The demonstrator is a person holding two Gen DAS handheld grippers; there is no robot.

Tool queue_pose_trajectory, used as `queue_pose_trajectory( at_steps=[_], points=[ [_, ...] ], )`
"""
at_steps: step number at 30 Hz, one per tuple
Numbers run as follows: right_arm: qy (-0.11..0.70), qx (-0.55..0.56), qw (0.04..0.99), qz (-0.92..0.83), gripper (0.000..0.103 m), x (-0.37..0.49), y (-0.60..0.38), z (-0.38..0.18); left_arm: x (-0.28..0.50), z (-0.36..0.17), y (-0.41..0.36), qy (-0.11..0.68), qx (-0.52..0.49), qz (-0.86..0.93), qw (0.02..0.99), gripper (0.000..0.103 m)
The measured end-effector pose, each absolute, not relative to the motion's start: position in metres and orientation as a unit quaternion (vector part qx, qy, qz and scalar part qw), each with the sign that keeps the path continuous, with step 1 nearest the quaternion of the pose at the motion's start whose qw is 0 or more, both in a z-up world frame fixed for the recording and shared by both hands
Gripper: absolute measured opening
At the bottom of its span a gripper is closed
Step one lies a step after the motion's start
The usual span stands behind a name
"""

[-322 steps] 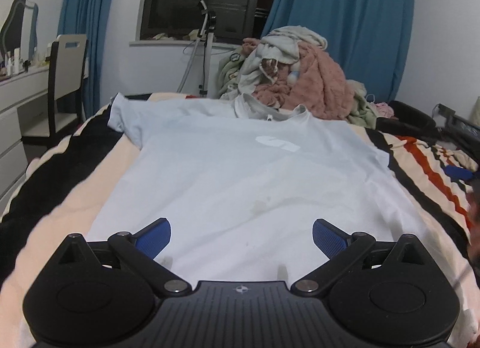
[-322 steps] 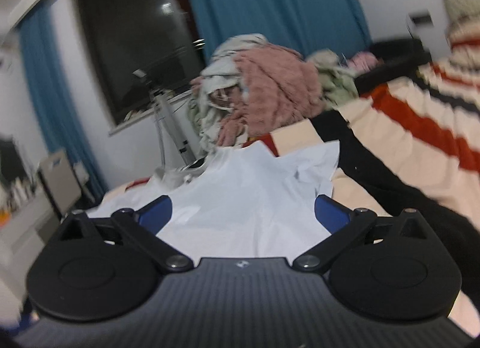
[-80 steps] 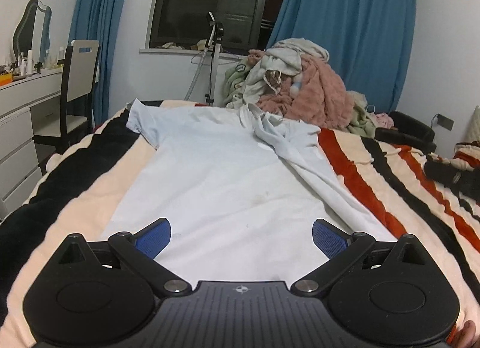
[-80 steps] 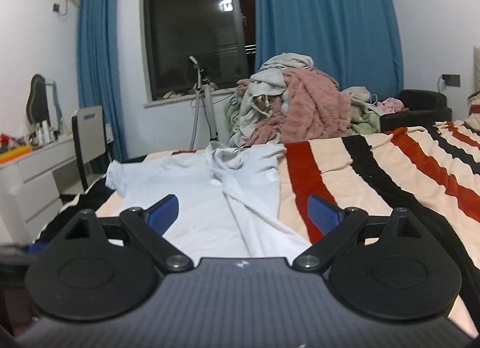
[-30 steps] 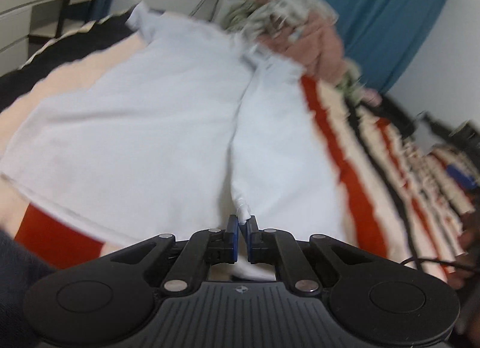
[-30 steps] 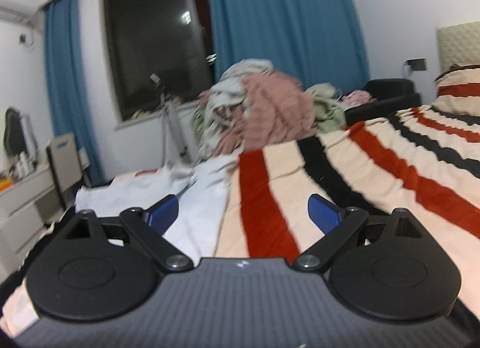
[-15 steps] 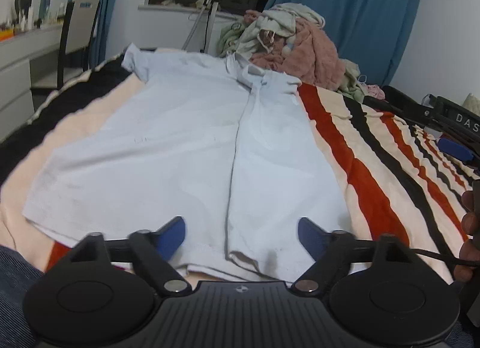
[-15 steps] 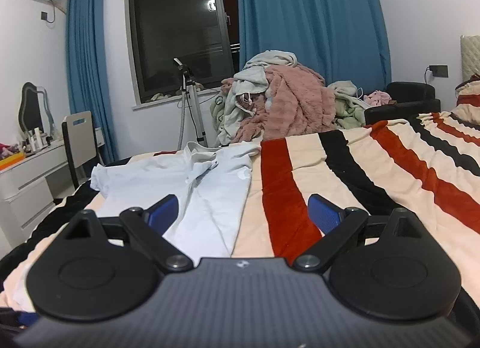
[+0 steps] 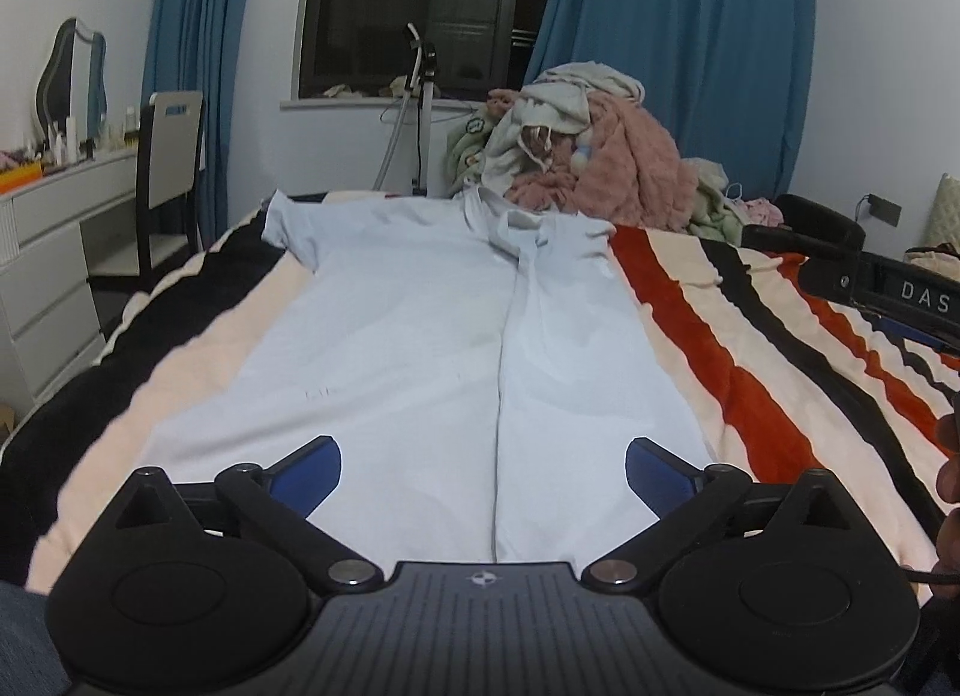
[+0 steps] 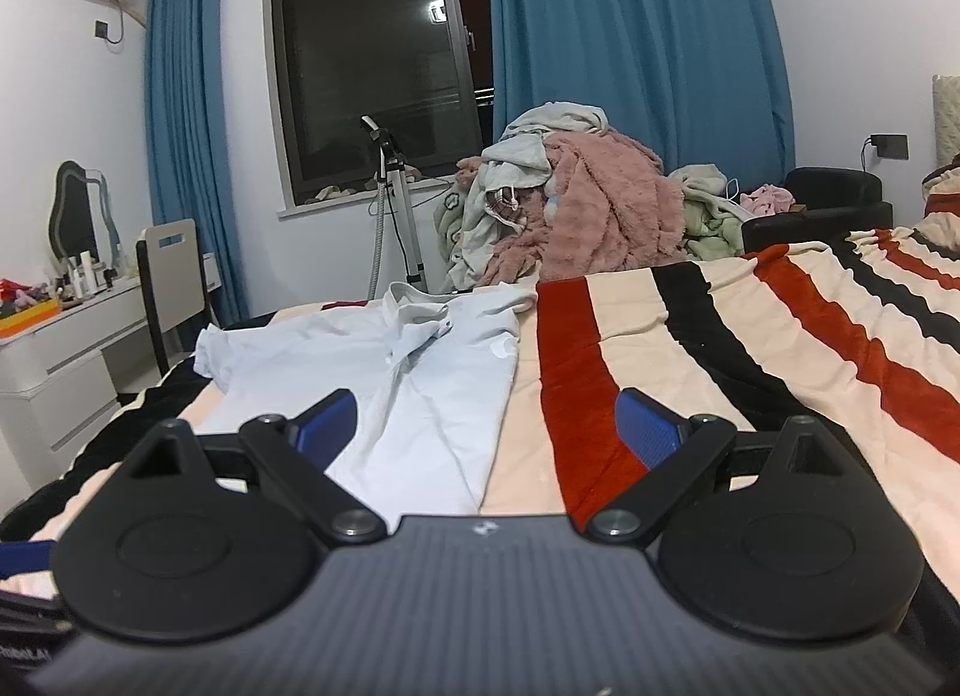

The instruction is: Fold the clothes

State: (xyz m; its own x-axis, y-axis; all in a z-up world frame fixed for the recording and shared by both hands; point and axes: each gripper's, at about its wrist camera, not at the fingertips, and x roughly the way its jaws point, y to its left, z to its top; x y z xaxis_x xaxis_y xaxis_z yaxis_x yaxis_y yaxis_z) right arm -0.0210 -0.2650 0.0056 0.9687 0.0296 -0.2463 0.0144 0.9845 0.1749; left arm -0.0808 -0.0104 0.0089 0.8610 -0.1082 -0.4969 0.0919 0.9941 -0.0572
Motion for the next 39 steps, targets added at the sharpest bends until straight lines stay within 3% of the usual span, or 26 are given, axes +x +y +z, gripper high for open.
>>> queue_pose_trajectory(
  at_steps=[6,13,25,29,32,39],
  points=[
    [0.11,0.107,0.988,-0.009,0.094,-0.001,-0.266,0.034,-0.05,0.02,-0.013,0.269,-0.012,-0.054,0.962,0.102],
    [0.066,0.122,0.99,-0.019,0.094,0.059,-0.281,0.068,0.069,0.019,-0.043,0.292,0.002,-0.044,0.955,0.102],
    [0.132,0.104,0.983,-0.073,0.094,0.138,-0.307,-0.033,0.329,-0.041,-0.106,0.274,0.001,-0.012,0.962,0.102],
    [0.152,0.105,0.98,-0.072,0.094,0.166,-0.306,-0.056,0.391,-0.062,-0.124,0.281,0.07,0.01,0.957,0.102],
    [0.168,0.121,0.976,-0.073,0.094,0.178,-0.308,-0.068,0.413,-0.077,-0.131,0.274,0.143,0.017,0.951,0.103],
    [0.182,0.144,0.969,-0.082,0.094,0.185,-0.312,-0.076,0.416,-0.072,-0.107,0.214,0.187,0.101,0.954,0.103]
  ],
)
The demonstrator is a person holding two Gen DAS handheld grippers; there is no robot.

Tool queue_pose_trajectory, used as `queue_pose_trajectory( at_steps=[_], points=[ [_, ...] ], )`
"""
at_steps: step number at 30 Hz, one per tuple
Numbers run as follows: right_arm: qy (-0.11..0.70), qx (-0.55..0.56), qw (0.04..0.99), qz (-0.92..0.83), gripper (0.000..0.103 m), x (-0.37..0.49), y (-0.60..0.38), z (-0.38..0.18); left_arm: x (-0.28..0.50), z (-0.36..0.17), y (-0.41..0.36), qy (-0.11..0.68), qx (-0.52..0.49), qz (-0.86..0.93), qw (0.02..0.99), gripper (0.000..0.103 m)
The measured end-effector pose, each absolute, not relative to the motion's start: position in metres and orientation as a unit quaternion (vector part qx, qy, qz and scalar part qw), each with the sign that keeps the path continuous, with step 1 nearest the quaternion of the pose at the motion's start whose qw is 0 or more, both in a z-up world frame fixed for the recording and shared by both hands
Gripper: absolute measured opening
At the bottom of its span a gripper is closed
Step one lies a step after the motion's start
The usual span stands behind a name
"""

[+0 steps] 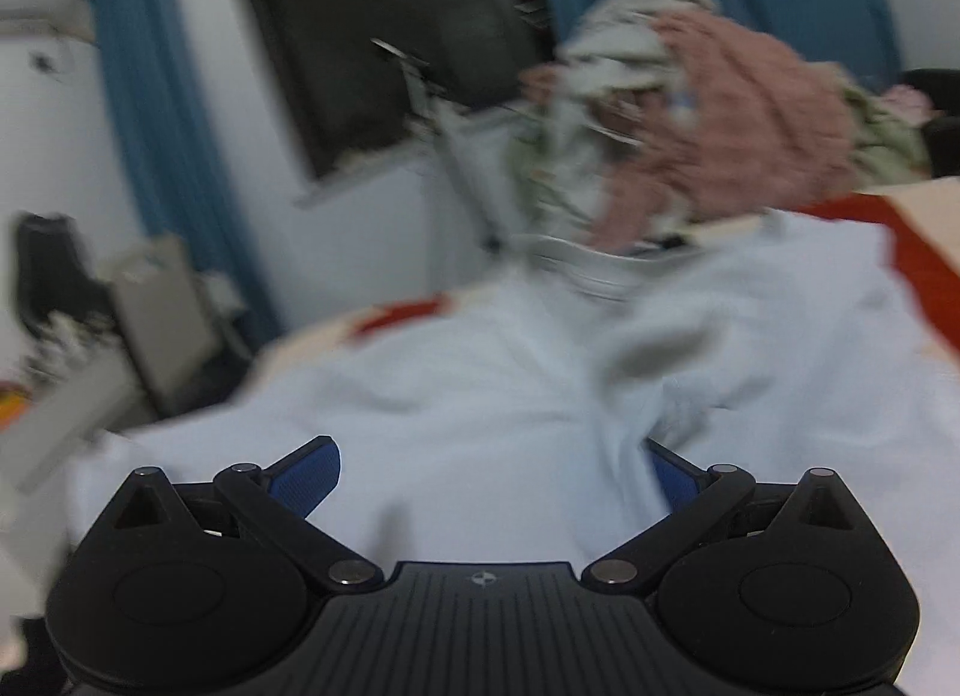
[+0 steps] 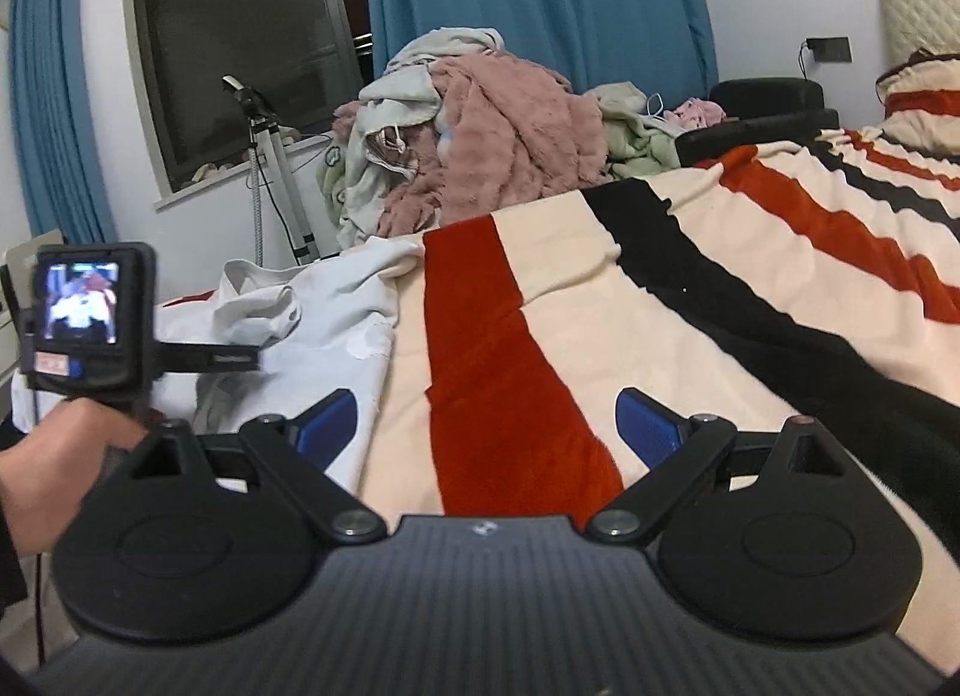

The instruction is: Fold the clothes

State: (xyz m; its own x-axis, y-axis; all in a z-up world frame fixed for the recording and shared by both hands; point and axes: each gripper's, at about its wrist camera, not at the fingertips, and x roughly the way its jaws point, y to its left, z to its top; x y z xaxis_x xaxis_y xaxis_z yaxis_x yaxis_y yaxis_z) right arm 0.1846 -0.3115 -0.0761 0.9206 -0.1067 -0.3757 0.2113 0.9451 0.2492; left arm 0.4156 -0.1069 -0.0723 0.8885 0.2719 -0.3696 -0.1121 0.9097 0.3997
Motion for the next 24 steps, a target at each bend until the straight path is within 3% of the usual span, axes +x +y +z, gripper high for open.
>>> queue_pose_trajectory(
  at_steps=[14,21,24],
  points=[
    [0.175,0.131,0.973,-0.077,0.094,0.173,-0.305,-0.065,0.415,-0.045,-0.011,0.228,0.114,0.171,0.952,0.103],
    [0.184,0.14,0.97,-0.075,0.094,0.176,-0.307,-0.07,0.395,-0.055,-0.071,0.212,0.227,-0.05,0.949,0.103],
    [0.19,0.142,0.969,-0.075,0.094,0.177,-0.307,-0.073,0.409,-0.079,-0.104,0.221,0.312,-0.059,0.922,0.103]
  ],
)
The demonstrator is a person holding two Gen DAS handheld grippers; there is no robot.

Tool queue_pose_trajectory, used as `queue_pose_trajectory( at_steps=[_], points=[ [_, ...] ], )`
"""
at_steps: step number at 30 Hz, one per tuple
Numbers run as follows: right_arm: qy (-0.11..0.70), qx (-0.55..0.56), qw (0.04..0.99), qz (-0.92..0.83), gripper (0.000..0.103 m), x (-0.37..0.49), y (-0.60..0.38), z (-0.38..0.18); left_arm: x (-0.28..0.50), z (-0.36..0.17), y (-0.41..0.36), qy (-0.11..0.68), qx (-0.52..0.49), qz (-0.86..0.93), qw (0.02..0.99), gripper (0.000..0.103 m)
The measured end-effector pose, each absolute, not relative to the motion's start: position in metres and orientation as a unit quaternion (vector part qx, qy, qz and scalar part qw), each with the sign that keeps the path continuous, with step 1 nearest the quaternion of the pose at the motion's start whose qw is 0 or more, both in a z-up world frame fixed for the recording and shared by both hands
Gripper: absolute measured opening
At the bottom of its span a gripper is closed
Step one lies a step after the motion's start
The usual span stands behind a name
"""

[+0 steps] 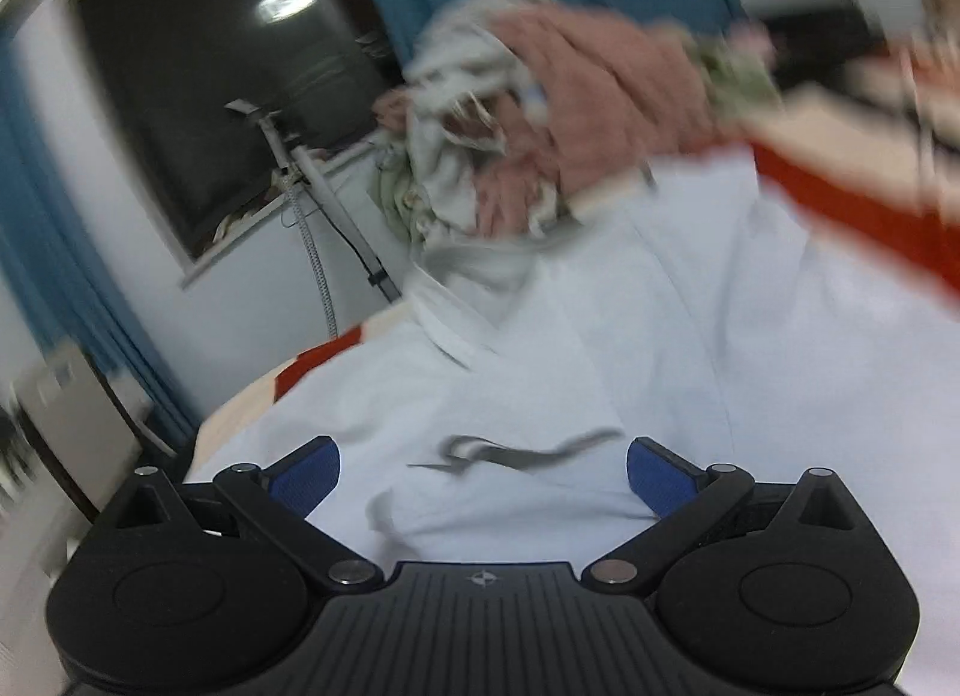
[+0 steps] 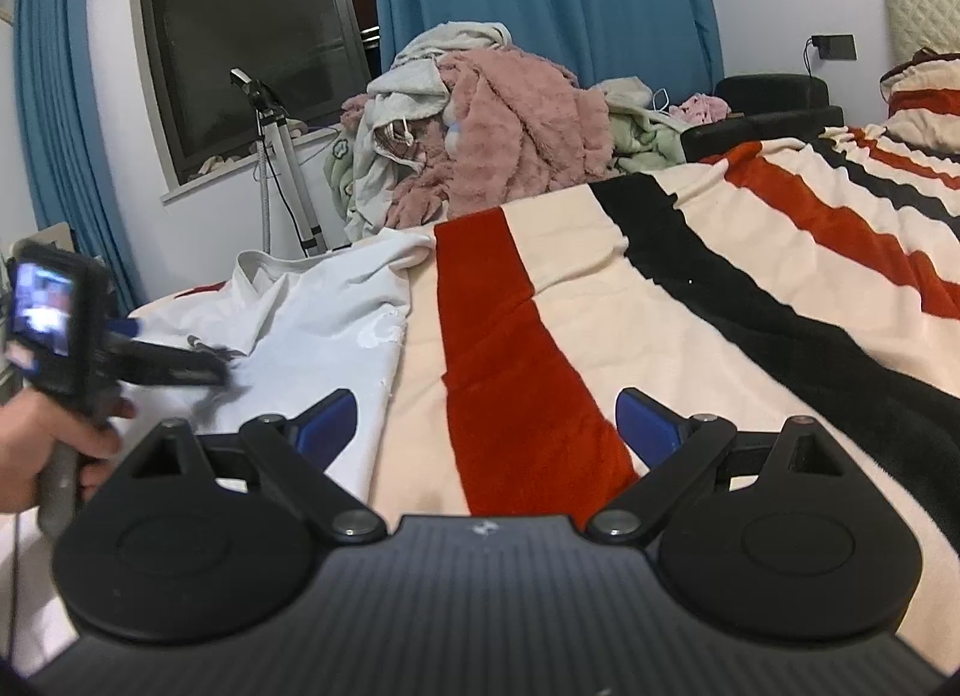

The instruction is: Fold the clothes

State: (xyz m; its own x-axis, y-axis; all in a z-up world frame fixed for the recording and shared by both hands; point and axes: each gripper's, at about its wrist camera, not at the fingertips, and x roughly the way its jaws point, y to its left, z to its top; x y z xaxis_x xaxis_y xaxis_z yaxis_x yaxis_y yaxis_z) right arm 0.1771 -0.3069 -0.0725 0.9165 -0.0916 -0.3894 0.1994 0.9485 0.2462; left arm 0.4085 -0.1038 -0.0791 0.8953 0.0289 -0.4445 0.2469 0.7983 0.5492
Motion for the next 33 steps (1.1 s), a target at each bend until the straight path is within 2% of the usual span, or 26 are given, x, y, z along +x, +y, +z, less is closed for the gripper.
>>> queue_pose_trajectory(
  at_steps=[5,9,14,18,21,25,30,33],
  points=[
    [0.197,0.143,0.967,-0.072,0.094,0.181,-0.306,-0.078,0.459,-0.083,-0.109,0.227,0.311,0.001,0.923,0.103],
    [0.205,0.141,0.966,-0.071,0.094,0.187,-0.304,-0.083,0.499,-0.07,-0.086,0.205,0.287,0.123,0.928,0.103],
    [0.205,0.147,0.965,-0.074,0.094,0.188,-0.305,-0.084,0.508,-0.043,-0.024,0.207,0.159,0.202,0.944,0.103],
    [0.204,0.15,0.965,-0.073,0.094,0.187,-0.304,-0.083,0.481,-0.04,0.018,0.276,0.015,0.141,0.951,0.103],
    [0.201,0.148,0.966,-0.072,0.094,0.185,-0.303,-0.08,0.451,-0.047,0.041,0.293,-0.093,0.079,0.948,0.102],
    [0.196,0.146,0.967,-0.073,0.094,0.182,-0.303,-0.077,0.424,-0.049,0.051,0.292,-0.163,0.033,0.942,0.082],
    [0.197,0.141,0.968,-0.071,0.094,0.181,-0.3,-0.077,0.427,-0.053,-0.001,0.303,-0.065,0.008,0.951,0.075],
    [0.203,0.145,0.966,-0.069,0.094,0.183,-0.301,-0.079,0.437,-0.067,-0.003,0.332,-0.1,0.034,0.937,0.065]
  ],
)
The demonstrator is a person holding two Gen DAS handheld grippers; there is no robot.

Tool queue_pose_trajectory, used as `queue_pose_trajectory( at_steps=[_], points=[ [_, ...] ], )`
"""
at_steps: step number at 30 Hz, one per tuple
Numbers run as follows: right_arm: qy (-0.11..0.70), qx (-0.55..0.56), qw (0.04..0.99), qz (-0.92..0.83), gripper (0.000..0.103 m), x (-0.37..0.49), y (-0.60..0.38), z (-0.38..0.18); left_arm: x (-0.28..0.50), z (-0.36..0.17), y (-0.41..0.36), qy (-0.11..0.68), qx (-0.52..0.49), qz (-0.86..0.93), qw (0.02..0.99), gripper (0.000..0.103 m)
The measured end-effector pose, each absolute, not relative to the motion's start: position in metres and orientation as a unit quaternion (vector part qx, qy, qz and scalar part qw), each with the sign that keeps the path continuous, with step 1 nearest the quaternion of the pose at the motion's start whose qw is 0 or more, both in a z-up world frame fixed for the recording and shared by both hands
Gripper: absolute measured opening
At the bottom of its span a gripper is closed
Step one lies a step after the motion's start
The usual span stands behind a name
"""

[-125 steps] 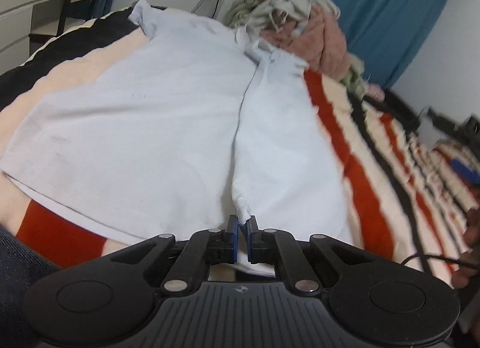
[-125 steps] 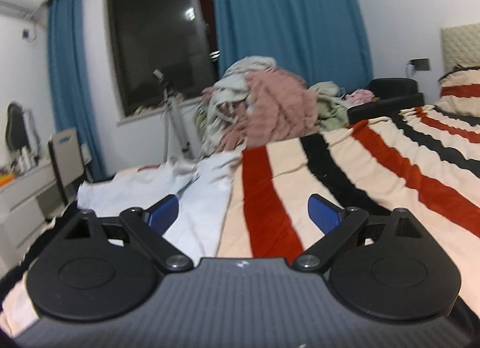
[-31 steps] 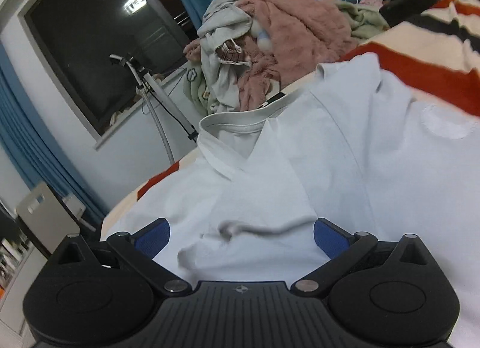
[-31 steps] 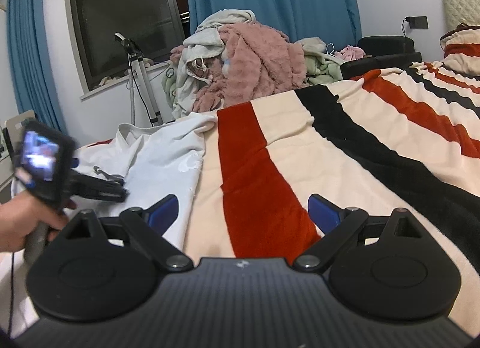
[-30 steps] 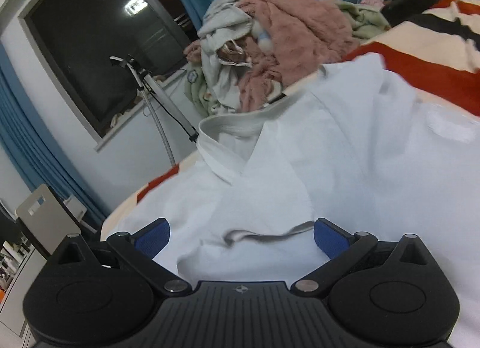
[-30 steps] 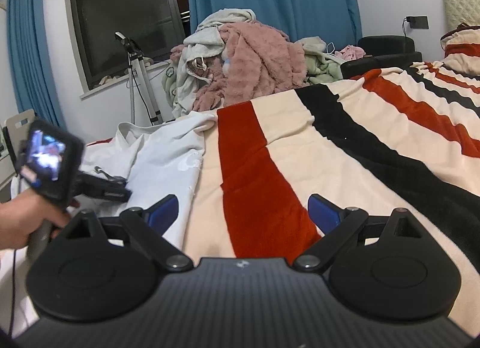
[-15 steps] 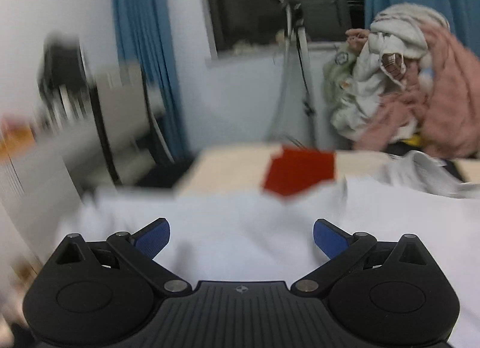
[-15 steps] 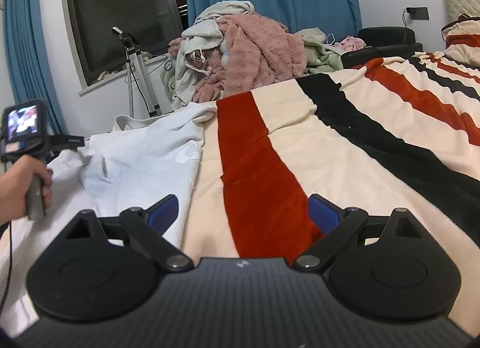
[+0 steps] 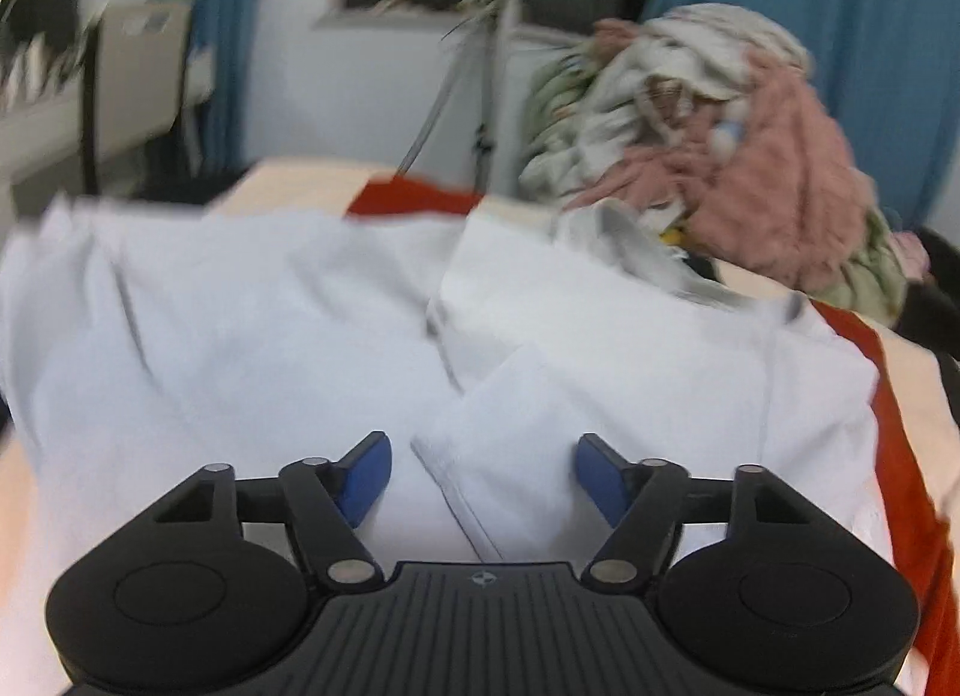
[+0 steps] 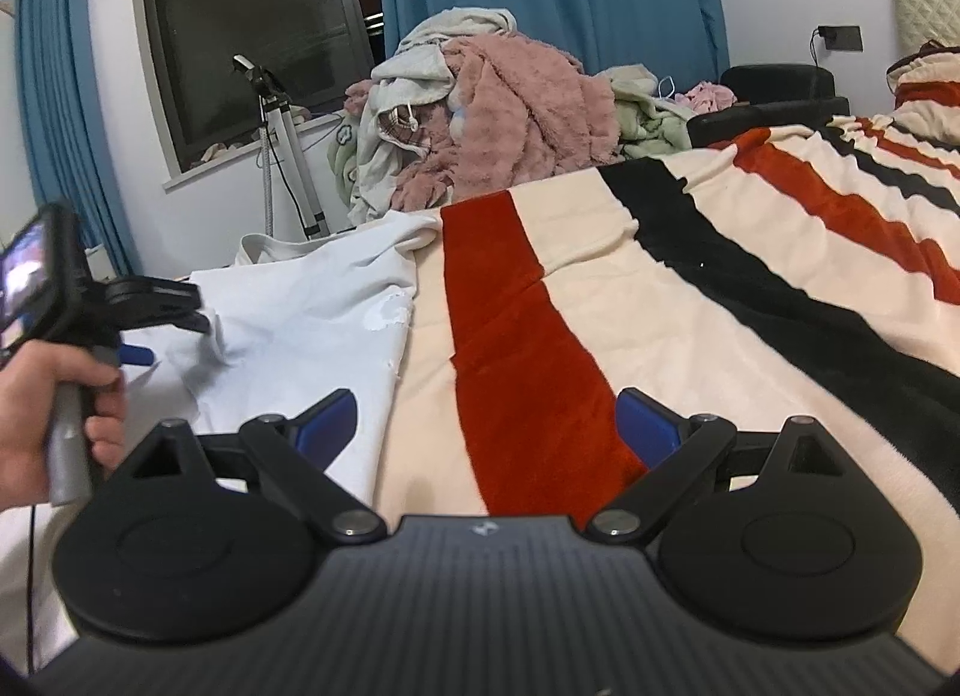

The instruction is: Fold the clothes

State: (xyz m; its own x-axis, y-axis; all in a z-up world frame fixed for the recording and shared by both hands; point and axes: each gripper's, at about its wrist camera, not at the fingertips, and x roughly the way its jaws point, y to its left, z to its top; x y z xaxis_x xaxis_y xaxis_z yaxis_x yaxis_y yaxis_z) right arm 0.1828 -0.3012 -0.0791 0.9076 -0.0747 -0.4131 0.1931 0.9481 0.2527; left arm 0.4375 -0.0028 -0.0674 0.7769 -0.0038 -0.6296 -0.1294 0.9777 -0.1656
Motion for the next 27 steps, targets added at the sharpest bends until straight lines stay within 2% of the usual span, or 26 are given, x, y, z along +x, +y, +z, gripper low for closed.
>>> queue_pose_trajectory(
  at_steps=[1,2,3,4,5,8,13,15,17,18,20,22,27],
  points=[
    [0.206,0.149,0.965,-0.069,0.094,0.183,-0.302,-0.08,0.436,-0.072,0.001,0.331,-0.131,0.037,0.934,0.056],
    [0.208,0.151,0.964,-0.068,0.094,0.184,-0.303,-0.081,0.431,-0.076,0.001,0.33,-0.158,0.033,0.93,0.037],
    [0.208,0.154,0.963,-0.068,0.094,0.184,-0.303,-0.082,0.432,-0.08,0.008,0.334,-0.188,0.022,0.923,0.027],
    [0.209,0.155,0.963,-0.068,0.094,0.185,-0.304,-0.083,0.433,-0.083,0.013,0.337,-0.206,0.018,0.918,0.013],
    [0.209,0.157,0.963,-0.068,0.094,0.185,-0.304,-0.083,0.433,-0.084,0.018,0.336,-0.222,0.015,0.915,0.005],
    [0.21,0.158,0.963,-0.065,0.094,0.185,-0.305,-0.084,0.431,-0.081,0.029,0.331,-0.237,0.021,0.913,0.004],
    [0.205,0.151,0.965,-0.062,0.094,0.184,-0.303,-0.081,0.417,-0.074,0.022,0.324,-0.141,0.044,0.934,0.006],
    [0.204,0.147,0.966,-0.06,0.094,0.183,-0.301,-0.08,0.408,-0.07,0.015,0.311,-0.102,0.028,0.944,0.013],
    [0.2,0.142,0.968,-0.055,0.094,0.182,-0.298,-0.079,0.393,-0.062,0.012,0.311,-0.076,0.013,0.947,0.044],
    [0.197,0.138,0.969,-0.052,0.094,0.181,-0.297,-0.077,0.382,-0.057,0.011,0.307,-0.063,0.002,0.95,0.051],
    [0.191,0.131,0.972,-0.045,0.094,0.179,-0.293,-0.073,0.349,-0.044,0.007,0.292,-0.032,-0.006,0.956,0.077],
    [0.184,0.129,0.974,-0.036,0.094,0.174,-0.288,-0.068,0.312,-0.029,0.005,0.276,-0.003,-0.005,0.961,0.094],
    [0.166,0.116,0.979,-0.014,0.094,0.155,-0.281,-0.057,0.21,0.005,0.011,0.253,0.012,-0.024,0.967,0.101]
  ],
)
